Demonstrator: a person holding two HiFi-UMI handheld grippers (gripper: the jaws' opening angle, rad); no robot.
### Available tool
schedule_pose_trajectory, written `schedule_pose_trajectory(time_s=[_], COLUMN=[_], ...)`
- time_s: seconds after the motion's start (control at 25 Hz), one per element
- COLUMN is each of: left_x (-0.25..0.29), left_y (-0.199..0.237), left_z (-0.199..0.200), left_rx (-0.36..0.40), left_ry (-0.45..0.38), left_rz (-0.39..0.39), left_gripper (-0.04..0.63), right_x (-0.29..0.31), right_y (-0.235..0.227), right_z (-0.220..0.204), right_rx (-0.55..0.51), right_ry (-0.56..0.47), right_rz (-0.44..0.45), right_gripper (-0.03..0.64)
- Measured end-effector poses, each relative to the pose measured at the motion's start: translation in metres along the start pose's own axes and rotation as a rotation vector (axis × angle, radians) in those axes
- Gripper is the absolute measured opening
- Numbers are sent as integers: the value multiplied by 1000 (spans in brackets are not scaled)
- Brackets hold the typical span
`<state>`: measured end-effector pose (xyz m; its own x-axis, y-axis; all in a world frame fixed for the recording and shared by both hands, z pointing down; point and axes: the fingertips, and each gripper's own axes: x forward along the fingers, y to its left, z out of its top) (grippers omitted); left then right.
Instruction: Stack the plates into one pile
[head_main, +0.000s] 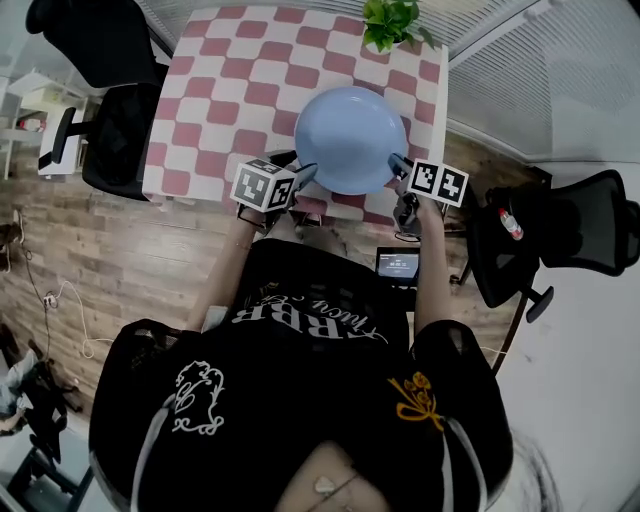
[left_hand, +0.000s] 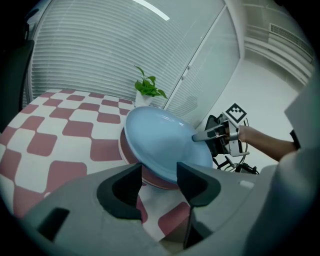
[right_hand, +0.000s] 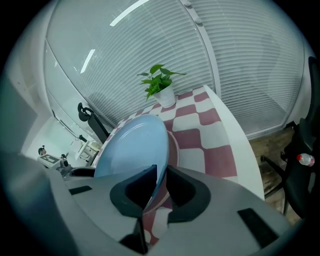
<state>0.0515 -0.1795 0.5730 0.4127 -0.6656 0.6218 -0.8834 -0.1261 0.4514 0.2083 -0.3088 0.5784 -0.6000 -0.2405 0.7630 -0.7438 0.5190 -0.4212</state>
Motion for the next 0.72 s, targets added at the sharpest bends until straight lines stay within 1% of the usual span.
schedule_pose_trajectory(time_s=[0.12,0.2,0.28,0.4,0.48,0.56,0.64,0.72], left_x=[6,8,9,10,9,6,1,-3], left_y=[-7,-8,-7,-4,-3,-2,-1,0], left_z=[-11,-9,-7,-7,-8,-7,-4,-1], left_rx=[-15,-38,-50,-45,-39,-29,-44,-70], left_ry=[16,-8,-21,-15,-12,-18,-41,-69], left_rz=[8,17,38,83,109,130,136,134], left_gripper=[219,219,219,219,219,219,219,219], right_x=[-1,-2,-2,1,0,-1,-1,-2], right_y=[-10,-14,-14,-11,-10,-10,-9,-7], right_z=[-14,-19,-21,-20,-19,-16,-16,-19], right_rx=[0,20,39,39,17,-20,-74,-110], right_ry=[16,13,7,-8,-25,-43,-41,-28], right_rz=[1,15,39,68,71,57,38,37], right_gripper=[61,61,61,61,63,81,100,118])
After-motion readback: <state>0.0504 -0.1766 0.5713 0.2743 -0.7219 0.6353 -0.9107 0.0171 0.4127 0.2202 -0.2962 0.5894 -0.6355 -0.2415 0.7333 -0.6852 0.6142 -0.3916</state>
